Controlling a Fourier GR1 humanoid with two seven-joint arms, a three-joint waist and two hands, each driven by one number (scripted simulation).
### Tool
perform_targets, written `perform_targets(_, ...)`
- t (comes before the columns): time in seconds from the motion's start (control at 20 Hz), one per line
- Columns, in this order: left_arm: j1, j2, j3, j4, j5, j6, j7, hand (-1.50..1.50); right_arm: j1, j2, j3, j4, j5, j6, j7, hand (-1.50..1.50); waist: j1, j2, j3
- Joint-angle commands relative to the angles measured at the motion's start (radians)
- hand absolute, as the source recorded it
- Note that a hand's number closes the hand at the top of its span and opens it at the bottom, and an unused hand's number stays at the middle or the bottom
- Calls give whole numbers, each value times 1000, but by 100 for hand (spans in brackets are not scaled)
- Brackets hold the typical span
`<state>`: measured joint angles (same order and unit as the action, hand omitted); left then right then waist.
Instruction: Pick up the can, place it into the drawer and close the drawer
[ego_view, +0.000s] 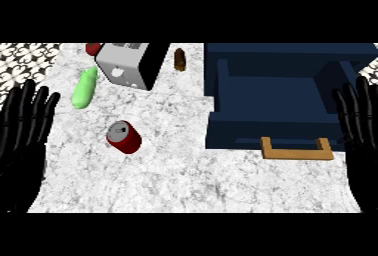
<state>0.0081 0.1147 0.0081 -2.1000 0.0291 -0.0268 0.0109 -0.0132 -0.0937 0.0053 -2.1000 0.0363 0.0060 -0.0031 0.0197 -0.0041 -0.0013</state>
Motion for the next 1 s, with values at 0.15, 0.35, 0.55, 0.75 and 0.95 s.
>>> perform_targets(0.15, 5, -111, -35, -13, -267, 260, 31, -150, 9, 32, 14, -20, -20, -9, 14, -150, -22, 3, 2)
perform_targets(0.35, 145, -113, 24, 23, -221, 475, 231, -150, 114, 26, -76, 63, -52, -42, 120, -150, -18, 11, 2)
perform_targets(0.55, 117, -114, -89, 13, -319, 648, 354, -150, 91, 24, -73, 37, -46, -59, 196, -150, -25, 4, 2)
perform_targets(0.75, 80, -114, -195, -52, -474, 714, 534, -150, 80, 26, -96, 60, -64, -55, 179, -150, -22, 4, 2)
perform_targets(0.95, 24, -115, -217, 24, -490, 758, 501, -150, 78, 27, -98, 90, -48, -47, 150, -150, -22, 4, 2)
